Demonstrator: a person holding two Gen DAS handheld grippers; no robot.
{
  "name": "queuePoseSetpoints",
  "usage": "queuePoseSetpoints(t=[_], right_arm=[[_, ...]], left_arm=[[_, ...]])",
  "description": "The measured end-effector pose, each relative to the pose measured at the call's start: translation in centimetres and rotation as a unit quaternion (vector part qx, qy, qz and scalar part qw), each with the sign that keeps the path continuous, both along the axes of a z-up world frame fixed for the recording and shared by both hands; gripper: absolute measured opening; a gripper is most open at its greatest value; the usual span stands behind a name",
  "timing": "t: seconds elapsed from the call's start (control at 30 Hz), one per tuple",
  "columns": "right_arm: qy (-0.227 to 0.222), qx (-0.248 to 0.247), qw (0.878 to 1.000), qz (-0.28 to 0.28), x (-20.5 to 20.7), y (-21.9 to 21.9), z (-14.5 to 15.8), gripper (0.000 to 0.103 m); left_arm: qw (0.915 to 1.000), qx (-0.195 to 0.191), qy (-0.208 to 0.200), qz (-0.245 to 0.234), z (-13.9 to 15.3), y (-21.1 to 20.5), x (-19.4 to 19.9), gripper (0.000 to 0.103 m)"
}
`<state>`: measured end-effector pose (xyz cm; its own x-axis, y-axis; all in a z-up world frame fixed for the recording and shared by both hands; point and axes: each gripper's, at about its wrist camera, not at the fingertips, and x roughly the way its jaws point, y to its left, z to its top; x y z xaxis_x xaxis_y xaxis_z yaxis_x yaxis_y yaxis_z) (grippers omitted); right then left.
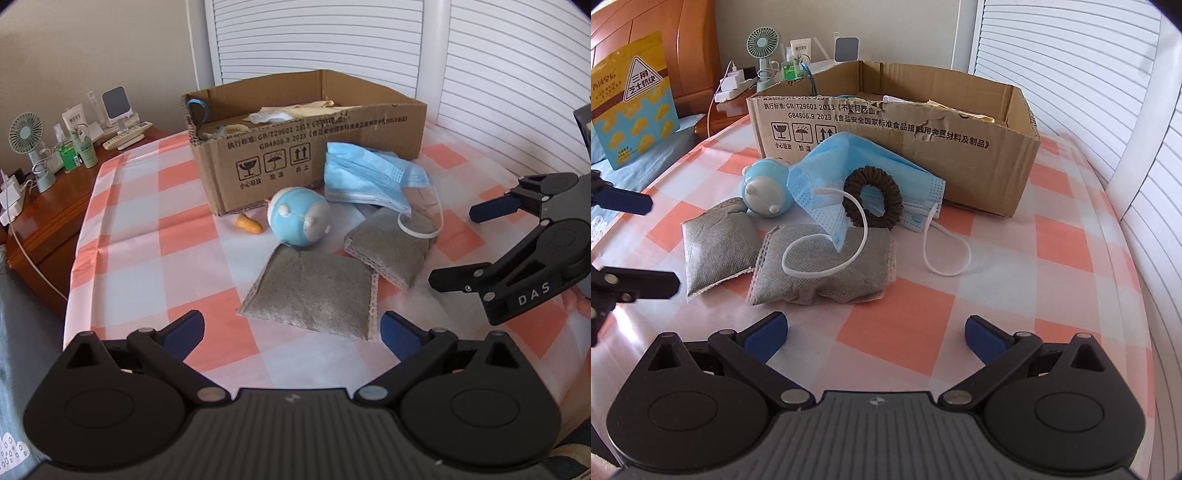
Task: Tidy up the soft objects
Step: 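Move the left tool to a grey linen pouch while the right tool approaches the brown scrunchie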
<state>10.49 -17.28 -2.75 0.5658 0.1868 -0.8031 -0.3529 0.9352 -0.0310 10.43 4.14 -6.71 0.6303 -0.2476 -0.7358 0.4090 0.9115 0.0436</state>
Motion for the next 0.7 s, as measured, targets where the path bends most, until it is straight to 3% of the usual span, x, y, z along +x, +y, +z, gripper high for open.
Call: queuePoseSetpoints(t=[0.13,0.47,0.57,0.7], right_arm=[[-0.003,0.001,1.0,0.001,-0.1,0.0,0.0,0.103],[-0.018,0.008,1.0,0.02,-0.8,-0.5,0.0,0.103],[-0.019,0.009,0.999,0.026,-0.8,-0.6,0.0,0.103],[-0.02,0.01,0.999,0.027,-1.0,-0.6,0.0,0.103]], left_arm=[[0.9996,0.008,0.011,-0.023,-1.2,-0.5,1.1,0.101],[0.9976,-0.018,0.017,-0.065,-1.7,-0.9,3.7,0.101],[0.9971,-0.022,0.02,-0.07,-1.6,-1.1,4.1,0.097],[0.996,-0.025,0.017,-0.084,-1.2,-1.2,3.7,0.077]])
